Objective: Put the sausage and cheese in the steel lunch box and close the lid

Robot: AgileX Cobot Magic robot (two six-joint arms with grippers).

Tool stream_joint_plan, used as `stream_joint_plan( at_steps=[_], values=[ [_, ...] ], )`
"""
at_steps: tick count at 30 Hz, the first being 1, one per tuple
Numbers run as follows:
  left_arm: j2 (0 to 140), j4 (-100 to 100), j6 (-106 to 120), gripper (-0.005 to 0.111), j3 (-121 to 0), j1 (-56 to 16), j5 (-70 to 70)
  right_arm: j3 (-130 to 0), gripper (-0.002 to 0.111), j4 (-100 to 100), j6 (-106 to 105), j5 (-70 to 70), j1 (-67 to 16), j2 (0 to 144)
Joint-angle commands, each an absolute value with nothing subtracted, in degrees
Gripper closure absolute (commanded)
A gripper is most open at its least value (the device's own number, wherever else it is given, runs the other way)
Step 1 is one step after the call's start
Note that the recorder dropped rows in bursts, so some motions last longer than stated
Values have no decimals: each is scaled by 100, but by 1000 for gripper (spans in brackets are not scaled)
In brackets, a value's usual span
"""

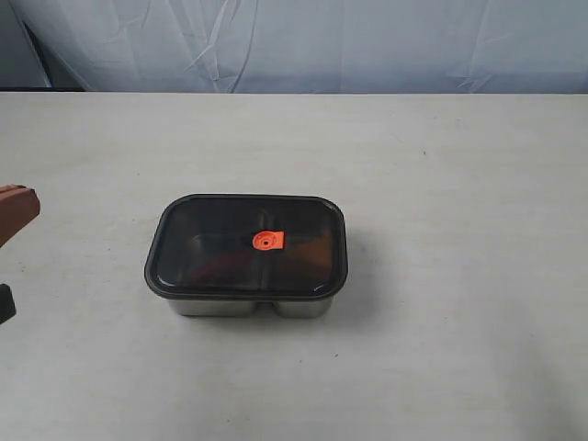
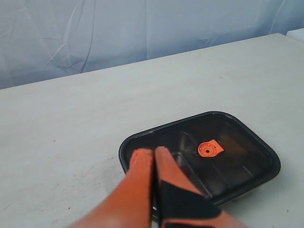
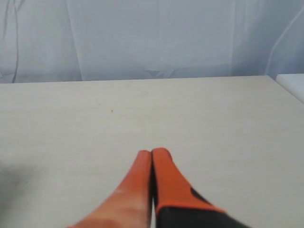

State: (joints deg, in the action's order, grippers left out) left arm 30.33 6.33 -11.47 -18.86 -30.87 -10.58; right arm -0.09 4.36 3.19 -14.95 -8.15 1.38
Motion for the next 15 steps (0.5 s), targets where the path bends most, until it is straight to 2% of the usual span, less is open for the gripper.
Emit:
stream_joint_plan(
  at_steps=[1, 9, 15],
  values=[
    [3002, 621, -1155, 107, -1883, -3092, -1038, 0, 108, 346, 79, -1685, -541, 0],
    [3002, 621, -1155, 107, -1883, -3092, -1038, 0, 108, 161, -41, -1673, -464, 0],
    [3002, 621, -1155, 107, -1883, -3092, -1038, 0, 108, -999, 0, -1674, -464, 0]
  ],
)
